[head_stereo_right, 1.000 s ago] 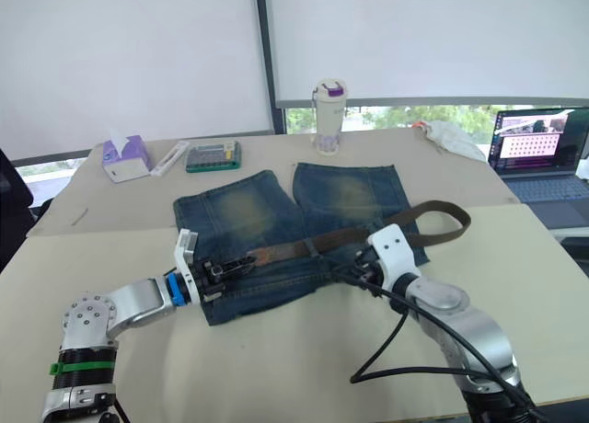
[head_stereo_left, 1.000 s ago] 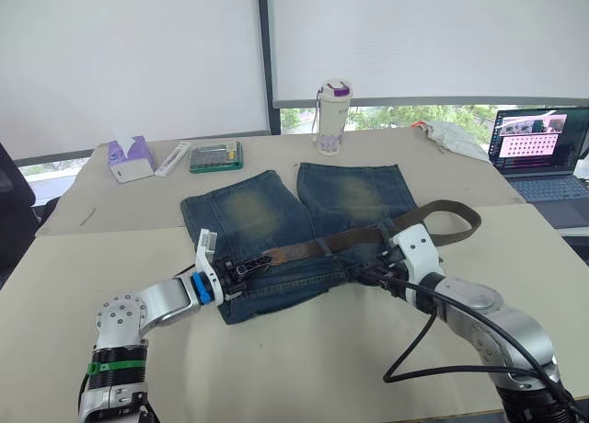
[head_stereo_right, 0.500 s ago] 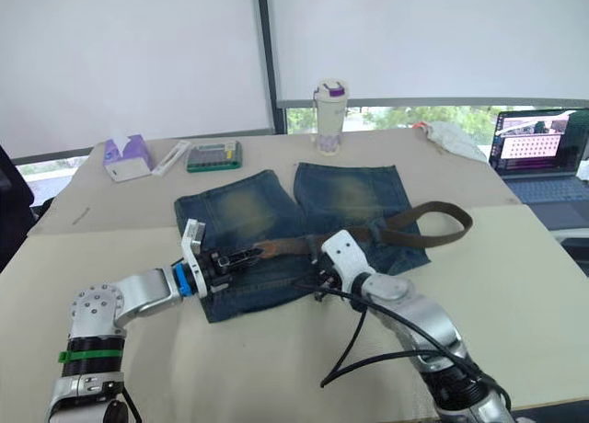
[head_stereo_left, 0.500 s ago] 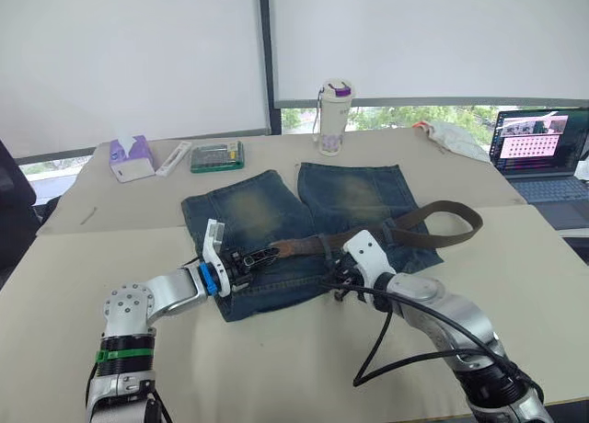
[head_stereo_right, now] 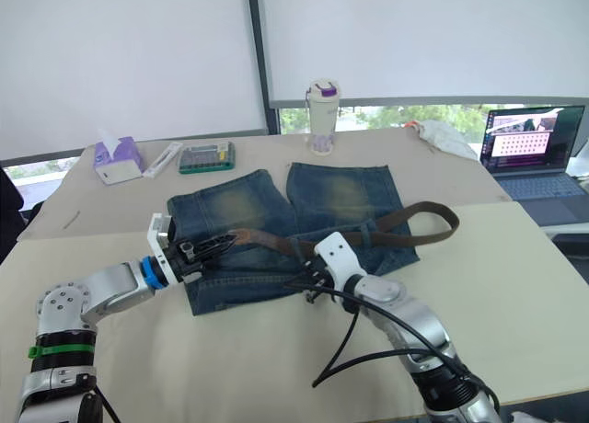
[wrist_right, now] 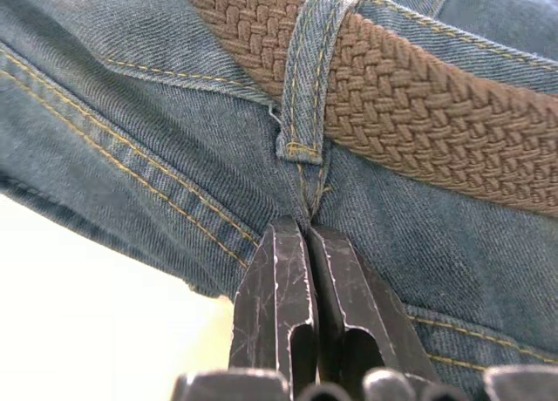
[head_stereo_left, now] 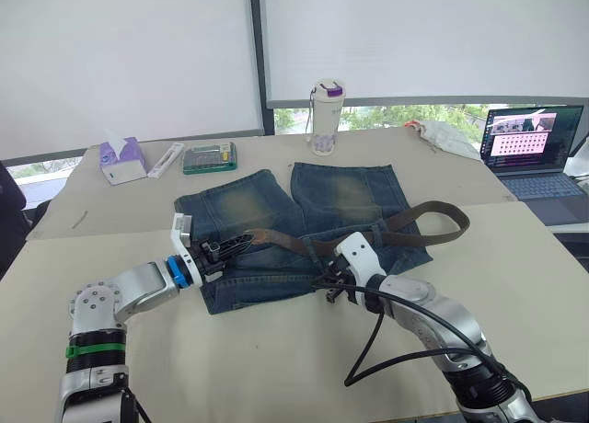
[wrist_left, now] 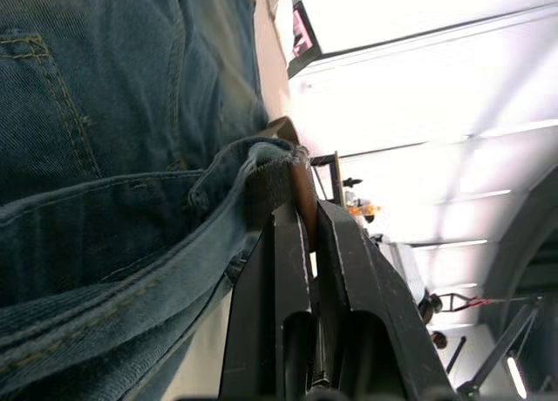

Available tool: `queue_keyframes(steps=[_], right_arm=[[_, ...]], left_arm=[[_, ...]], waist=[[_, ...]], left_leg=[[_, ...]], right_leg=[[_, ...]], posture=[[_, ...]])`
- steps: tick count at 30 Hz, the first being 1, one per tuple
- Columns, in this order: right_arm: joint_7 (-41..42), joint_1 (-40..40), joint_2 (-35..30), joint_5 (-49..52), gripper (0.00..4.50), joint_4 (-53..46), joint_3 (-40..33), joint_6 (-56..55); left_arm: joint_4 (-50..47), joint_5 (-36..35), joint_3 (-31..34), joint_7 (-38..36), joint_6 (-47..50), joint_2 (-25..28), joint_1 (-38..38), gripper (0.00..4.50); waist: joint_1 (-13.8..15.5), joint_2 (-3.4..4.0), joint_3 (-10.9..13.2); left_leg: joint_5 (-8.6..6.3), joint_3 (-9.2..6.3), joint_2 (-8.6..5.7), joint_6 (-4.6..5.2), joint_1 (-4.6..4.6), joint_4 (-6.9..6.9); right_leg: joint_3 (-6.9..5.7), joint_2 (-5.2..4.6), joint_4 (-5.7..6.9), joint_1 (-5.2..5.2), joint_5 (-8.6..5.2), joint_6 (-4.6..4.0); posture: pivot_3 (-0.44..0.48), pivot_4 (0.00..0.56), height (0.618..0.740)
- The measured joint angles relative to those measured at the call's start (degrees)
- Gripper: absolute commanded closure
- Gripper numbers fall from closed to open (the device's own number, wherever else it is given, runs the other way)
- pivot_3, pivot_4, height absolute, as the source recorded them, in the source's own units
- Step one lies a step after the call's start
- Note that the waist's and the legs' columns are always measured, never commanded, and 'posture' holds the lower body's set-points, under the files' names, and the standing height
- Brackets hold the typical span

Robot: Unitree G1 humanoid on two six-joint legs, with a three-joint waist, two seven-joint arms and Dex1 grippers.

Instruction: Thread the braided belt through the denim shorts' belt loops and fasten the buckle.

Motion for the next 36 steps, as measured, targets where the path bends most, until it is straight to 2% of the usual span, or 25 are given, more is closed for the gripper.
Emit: queue_keyframes(steps=[12, 24, 31, 36], right_arm=[[0.1, 1.1, 0.0, 2.5, 4.45, -0.6, 0.0, -0.6], [0.1, 0.8, 0.0, 4.1, 4.45, -0.8, 0.0, -0.6], [0.1, 0.1, 0.1, 4.6, 4.45, -0.8, 1.4, -0.7], [0.1, -0.2, 0.1, 4.7, 4.45, -0.8, 1.6, -0.8]], left_arm=[[6.2, 0.6, 0.4, -2.9, -2.3, 0.9, 0.3, 4.5], [7.3, 0.8, 2.2, -6.0, -2.5, 0.9, 2.2, 4.5], [14.5, 4.0, 2.6, -11.0, -3.3, 2.1, 0.3, 4.5], [16.0, 6.5, 2.6, -13.7, -3.3, 2.4, -0.9, 4.5]], waist=[[0.1, 0.0, 0.0], [0.1, 0.0, 0.0], [-0.1, 0.0, 0.0], [0.0, 0.0, 0.0]], left_leg=[[-0.01, -0.01, -0.01, 0.02, -0.01, -0.01], [-0.02, -0.01, -0.01, 0.04, -0.01, -0.02], [-0.02, 0.0, -0.02, 0.04, -0.01, -0.02], [-0.03, 0.0, -0.03, 0.05, -0.01, -0.02]], right_leg=[[0.0, -0.02, -0.02, -0.02, 0.0, 0.0], [0.0, -0.04, -0.02, -0.02, 0.0, 0.0], [-0.02, -0.01, -0.01, -0.04, 0.0, -0.01], [-0.02, -0.04, -0.02, -0.03, 0.0, 0.0]], posture=[[0.0, 0.15, 0.74], [0.0, 0.15, 0.74], [0.0, 0.15, 0.74], [0.0, 0.15, 0.74]])
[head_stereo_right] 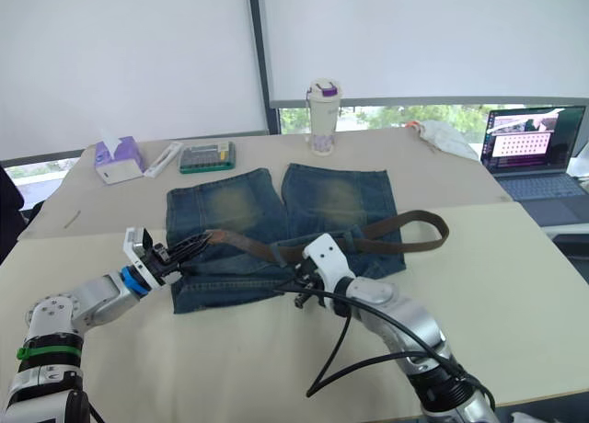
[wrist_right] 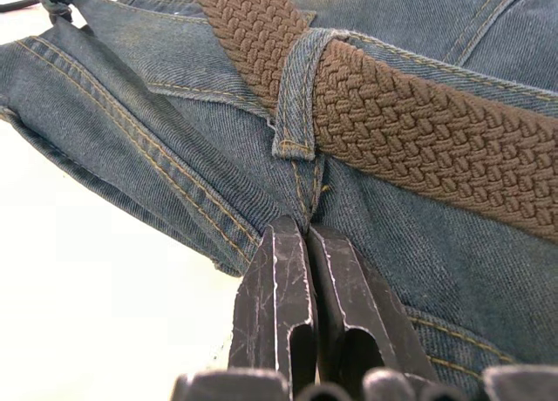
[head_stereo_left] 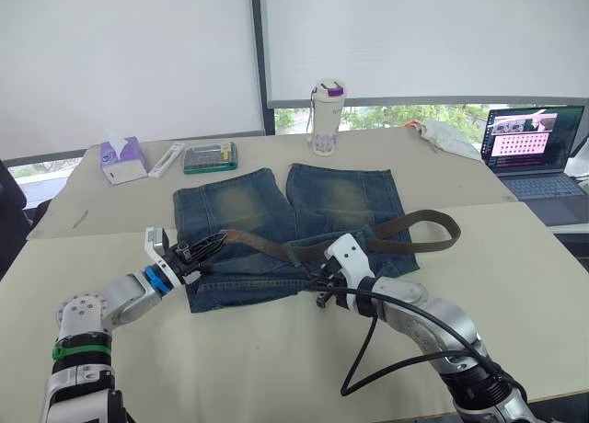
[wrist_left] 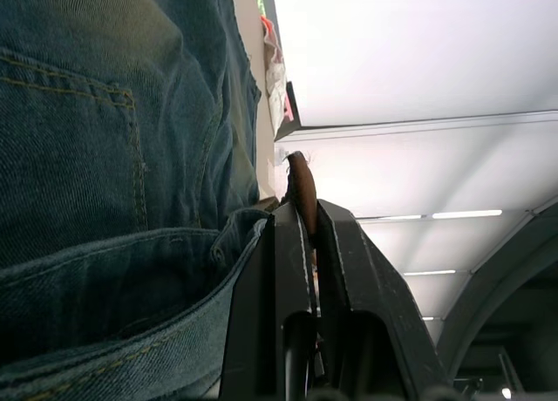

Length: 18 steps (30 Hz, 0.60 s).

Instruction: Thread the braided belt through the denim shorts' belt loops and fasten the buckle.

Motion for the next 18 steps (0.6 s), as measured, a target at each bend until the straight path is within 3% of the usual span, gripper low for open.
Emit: queue_keyframes(steps=[8, 18], right_arm=[[0.0, 0.7, -0.2, 0.1, 4.45, 0.0, -1.1, -0.8], [-0.6, 2.5, -3.6, -0.7, 4.45, 0.1, -5.6, -0.2]], left_arm=[[-20.0, 10.1, -2.5, -5.1, -0.6, 0.6, 2.4, 4.5], [-35.9, 18.1, -8.3, 2.2, -5.2, -10.0, 2.9, 4.5]], waist=[[0.2, 0.0, 0.0], [1.4, -0.02, 0.0]], left_leg=[[-0.11, 0.0, 0.07, 0.19, -0.02, -0.01], [-0.1, 0.03, 0.01, 0.17, -0.04, 0.04]], right_leg=[[0.03, -0.09, -0.03, 0.03, 0.0, 0.0], [0.05, -0.13, -0.09, 0.13, 0.03, 0.02]], posture=[[0.0, 0.15, 0.74], [0.0, 0.15, 0.74]])
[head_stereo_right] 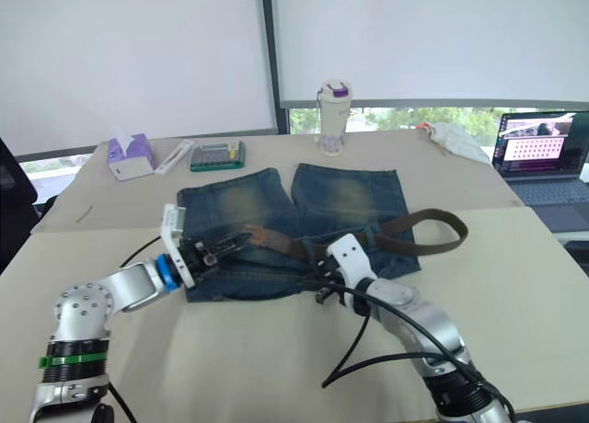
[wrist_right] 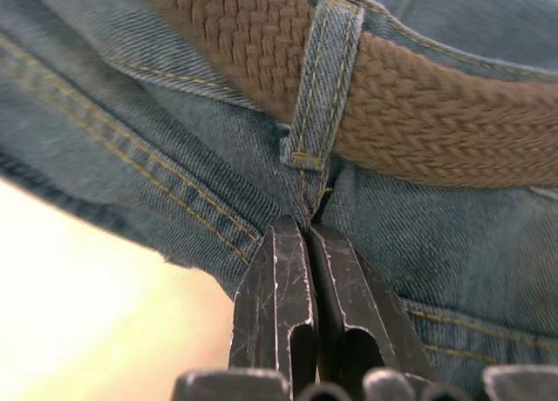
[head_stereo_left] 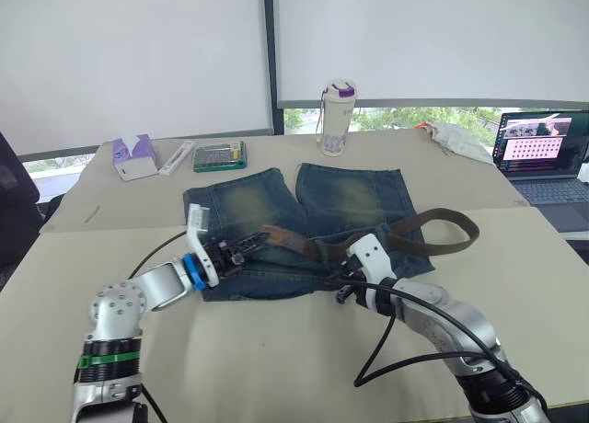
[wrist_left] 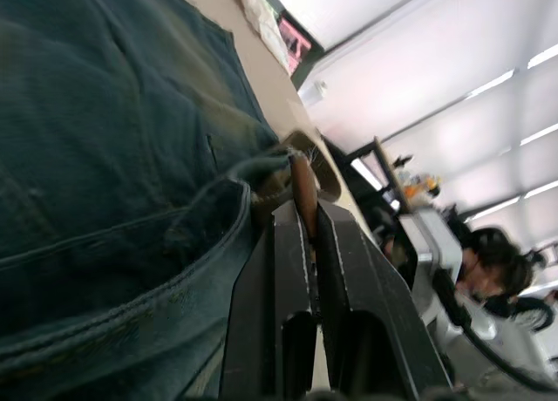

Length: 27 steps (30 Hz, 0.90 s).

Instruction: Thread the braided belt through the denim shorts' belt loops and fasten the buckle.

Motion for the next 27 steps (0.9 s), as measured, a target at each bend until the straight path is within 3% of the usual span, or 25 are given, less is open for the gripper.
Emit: queue_keyframes(steps=[8, 18, 27], right_arm=[[0.0, 0.2, 0.0, -0.6, 4.45, 0.0, -1.0, 0.4], [0.0, 0.7, 0.1, -0.6, 4.5, -0.3, -1.2, 0.4], [-0.1, 0.8, 0.2, -0.8, 4.5, -0.3, -1.3, 0.4]], left_arm=[[-3.2, 10.5, -4.8, 1.4, -5.1, -3.4, 0.8, 4.5], [-3.1, 15.7, -6.0, 0.1, -5.4, -3.7, 1.3, 1.13], [-4.4, 17.5, -7.9, 0.8, -4.1, -5.3, 1.4, 1.13]], waist=[[0.2, -0.01, 0.0], [0.2, -0.02, 0.0], [0.2, -0.03, 0.0]], left_leg=[[0.01, 0.02, -0.02, -0.02, 0.0, 0.02], [0.0, 0.02, -0.03, 0.0, 0.01, 0.04], [0.0, 0.02, -0.03, 0.01, 0.01, 0.05]], right_leg=[[-0.03, 0.03, -0.01, 0.05, 0.0, 0.0], [-0.07, 0.04, -0.02, 0.08, 0.0, 0.01], [-0.07, 0.05, -0.03, 0.11, 0.0, 0.01]], posture=[[0.0, 0.15, 0.74], [0.0, 0.15, 0.74], [0.0, 0.15, 0.74]])
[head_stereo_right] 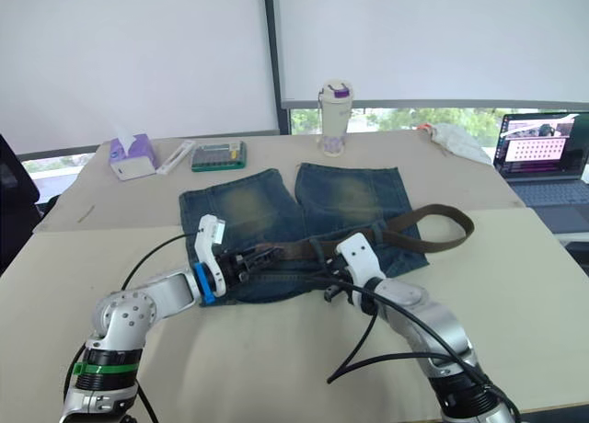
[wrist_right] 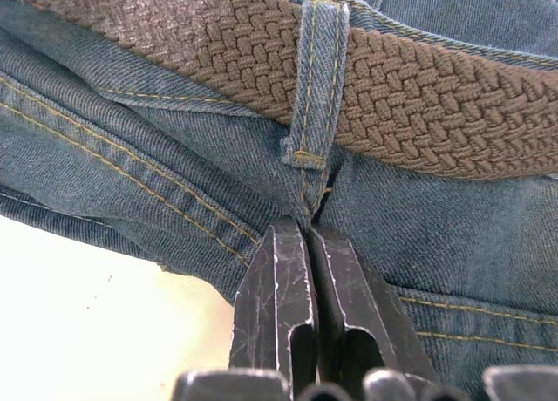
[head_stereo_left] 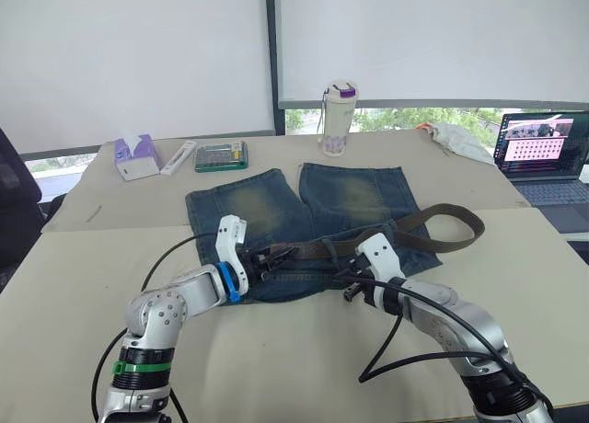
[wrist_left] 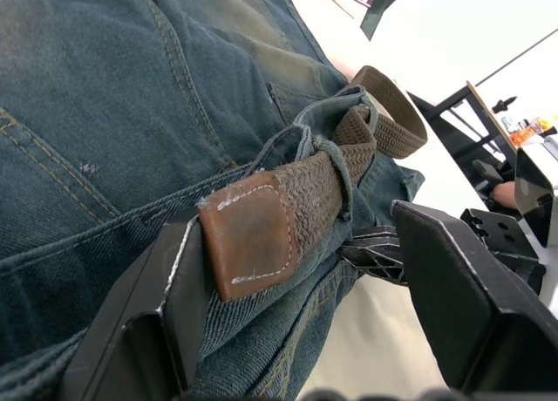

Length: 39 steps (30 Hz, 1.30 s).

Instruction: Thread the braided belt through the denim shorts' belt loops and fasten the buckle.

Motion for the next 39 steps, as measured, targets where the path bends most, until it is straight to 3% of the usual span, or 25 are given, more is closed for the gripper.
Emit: queue_keyframes(steps=[10, 16, 21, 38, 39], right_arm=[[0.0, 0.3, 0.0, -0.5, 4.5, -0.3, -0.1, 0.0], [0.0, 0.3, 0.5, -0.9, 4.5, -0.4, -0.1, 0.1], [0.1, 0.4, 0.5, -0.9, 4.5, -0.4, -0.1, 0.1], [0.4, 0.4, 1.0, -1.7, 4.5, -0.2, -0.1, 0.0], [0.4, 0.6, 1.0, -1.8, 4.5, -0.4, -0.2, 0.0]], left_arm=[[-6.0, -1.3, -0.9, -0.9, 4.7, 1.3, -1.7, 1.13], [-4.4, -6.3, 0.5, 2.4, 9.4, -3.0, -3.8, 1.13], [-0.8, -10.6, 5.3, 6.6, 11.2, -4.4, -4.8, 1.13], [0.8, -7.8, 3.2, 7.8, 15.0, -2.4, -3.7, 1.13], [0.8, -7.8, 3.2, 7.5, 15.0, -2.3, -3.6, 1.68]], waist=[[0.0, 0.0, 0.0], [-0.1, -0.01, 0.0], [-0.1, -0.01, 0.0], [-0.1, -0.01, 0.0], [-0.1, -0.01, 0.0]], left_leg=[[0.01, 0.0, 0.0, -0.01, 0.0, 0.0], [0.0, 0.01, -0.01, 0.0, 0.03, 0.03], [0.03, 0.0, -0.01, -0.05, 0.03, 0.03], [0.07, 0.0, -0.02, -0.12, 0.04, 0.02], [0.06, 0.0, -0.02, -0.11, 0.04, 0.02]], right_leg=[[-0.01, 0.0, 0.0, 0.02, 0.0, 0.0], [-0.02, 0.04, 0.01, 0.05, 0.0, 0.01], [-0.02, 0.04, 0.01, 0.05, 0.0, 0.0], [-0.01, 0.04, 0.01, 0.04, 0.0, 0.0], [-0.01, 0.03, 0.01, 0.05, 0.0, 0.0]], posture=[[0.0, 0.15, 0.74], [0.0, 0.15, 0.74], [0.0, 0.15, 0.74], [0.0, 0.15, 0.74], [0.0, 0.15, 0.74]])
